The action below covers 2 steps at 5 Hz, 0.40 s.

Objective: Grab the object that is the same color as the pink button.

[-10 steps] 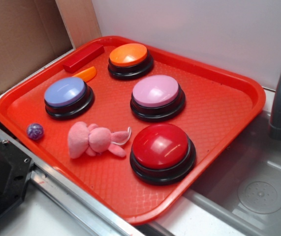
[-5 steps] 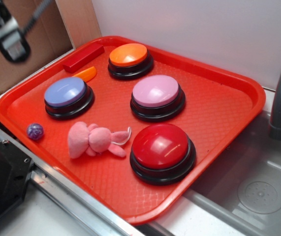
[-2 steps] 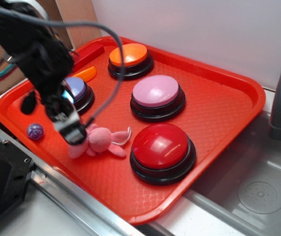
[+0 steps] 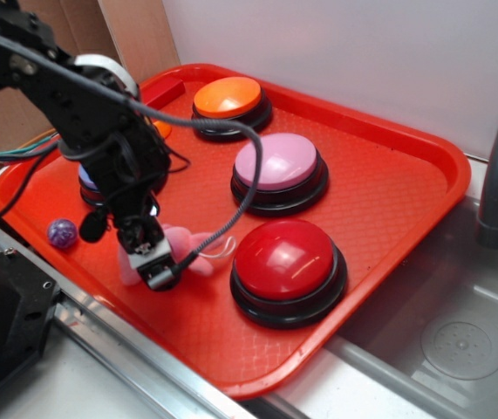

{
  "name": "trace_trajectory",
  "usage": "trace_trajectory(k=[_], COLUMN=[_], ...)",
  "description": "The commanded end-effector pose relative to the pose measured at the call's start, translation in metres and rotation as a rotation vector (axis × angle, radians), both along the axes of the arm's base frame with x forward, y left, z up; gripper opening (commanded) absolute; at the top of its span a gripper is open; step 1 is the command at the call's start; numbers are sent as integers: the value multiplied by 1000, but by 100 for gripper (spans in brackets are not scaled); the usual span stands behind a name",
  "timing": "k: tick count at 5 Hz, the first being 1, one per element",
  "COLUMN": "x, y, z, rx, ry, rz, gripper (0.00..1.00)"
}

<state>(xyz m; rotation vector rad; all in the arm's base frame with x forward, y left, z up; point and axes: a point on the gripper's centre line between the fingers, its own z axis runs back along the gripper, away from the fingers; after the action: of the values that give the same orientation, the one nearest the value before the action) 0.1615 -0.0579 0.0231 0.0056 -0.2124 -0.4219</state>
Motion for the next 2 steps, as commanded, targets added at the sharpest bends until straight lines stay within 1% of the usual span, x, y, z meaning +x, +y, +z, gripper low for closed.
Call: trace_trajectory(k=[1,2], x=[0,1], y=[-1,2], z=[-10,-7], rx=[17,16], ry=[-24,-27], rz=[-13,-4], gripper=[60,0])
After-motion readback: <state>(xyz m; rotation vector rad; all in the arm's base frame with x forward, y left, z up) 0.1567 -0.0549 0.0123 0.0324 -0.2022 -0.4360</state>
